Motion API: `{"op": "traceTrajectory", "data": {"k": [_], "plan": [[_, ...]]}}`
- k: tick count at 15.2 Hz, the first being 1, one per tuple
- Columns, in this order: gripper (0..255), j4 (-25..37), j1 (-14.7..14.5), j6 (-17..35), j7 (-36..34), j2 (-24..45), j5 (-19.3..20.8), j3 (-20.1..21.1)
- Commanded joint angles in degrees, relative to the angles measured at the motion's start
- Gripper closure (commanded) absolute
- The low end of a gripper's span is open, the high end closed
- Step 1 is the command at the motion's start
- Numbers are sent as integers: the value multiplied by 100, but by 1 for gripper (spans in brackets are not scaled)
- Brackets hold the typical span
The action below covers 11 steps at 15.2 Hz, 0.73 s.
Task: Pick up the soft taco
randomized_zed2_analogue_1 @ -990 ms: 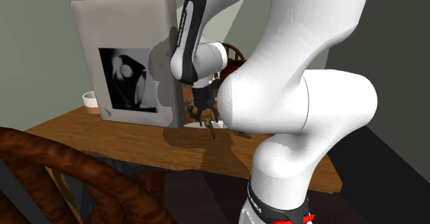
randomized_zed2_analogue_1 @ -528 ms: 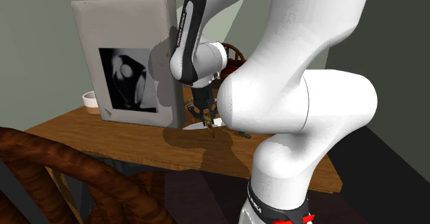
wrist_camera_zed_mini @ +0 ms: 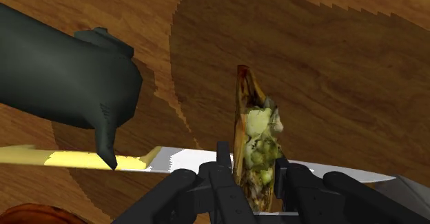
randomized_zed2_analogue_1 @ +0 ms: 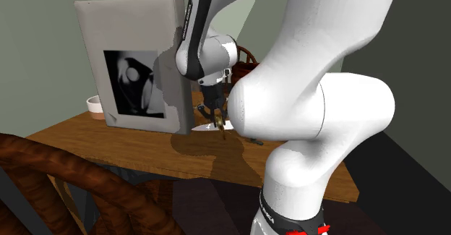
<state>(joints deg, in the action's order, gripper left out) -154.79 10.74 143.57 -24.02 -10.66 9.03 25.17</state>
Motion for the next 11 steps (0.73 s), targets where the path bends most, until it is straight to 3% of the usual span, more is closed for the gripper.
{"op": "traceTrajectory", "data": {"k": [1, 11], "plan": [[255, 41, -65, -192, 111, -166, -150, -24], [255, 244, -242, -943, 485, -768, -532, -182]]}}
